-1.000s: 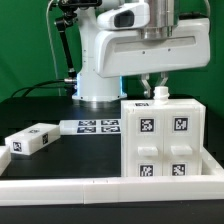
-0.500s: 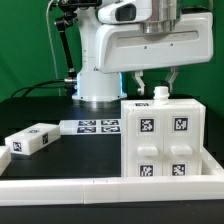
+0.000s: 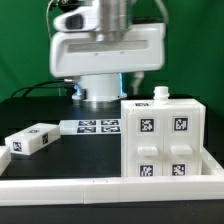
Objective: Assemble cabinet
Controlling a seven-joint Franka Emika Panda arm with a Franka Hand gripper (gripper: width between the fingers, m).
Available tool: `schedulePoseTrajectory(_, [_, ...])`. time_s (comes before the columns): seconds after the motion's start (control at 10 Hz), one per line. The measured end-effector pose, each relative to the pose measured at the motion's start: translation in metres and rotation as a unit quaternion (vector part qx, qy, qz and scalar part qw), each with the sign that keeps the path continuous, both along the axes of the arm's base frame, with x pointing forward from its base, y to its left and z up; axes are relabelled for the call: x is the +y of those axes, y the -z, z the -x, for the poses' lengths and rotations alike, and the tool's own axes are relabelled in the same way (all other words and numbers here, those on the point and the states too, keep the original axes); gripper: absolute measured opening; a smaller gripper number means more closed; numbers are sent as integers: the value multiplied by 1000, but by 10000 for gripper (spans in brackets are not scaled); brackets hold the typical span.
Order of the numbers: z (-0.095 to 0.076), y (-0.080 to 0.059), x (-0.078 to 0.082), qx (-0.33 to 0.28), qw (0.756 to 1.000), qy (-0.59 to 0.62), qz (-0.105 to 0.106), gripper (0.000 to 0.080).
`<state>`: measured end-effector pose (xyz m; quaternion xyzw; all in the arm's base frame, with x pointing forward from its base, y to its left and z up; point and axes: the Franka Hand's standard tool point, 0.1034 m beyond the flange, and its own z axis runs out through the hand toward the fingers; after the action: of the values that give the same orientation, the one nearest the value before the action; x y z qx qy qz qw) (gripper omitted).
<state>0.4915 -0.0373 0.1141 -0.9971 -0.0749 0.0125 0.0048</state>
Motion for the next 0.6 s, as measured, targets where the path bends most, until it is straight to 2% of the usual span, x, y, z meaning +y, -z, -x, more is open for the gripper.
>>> schedulePoseTrajectory(0.2, [12, 9, -42, -14, 1000, -16, 9, 796])
schedulePoseTrajectory(0.3, [13, 9, -49, -14, 1000, -20, 10, 796])
schedulePoseTrajectory(0.6, [12, 9, -43, -14, 1000, -15, 10, 796])
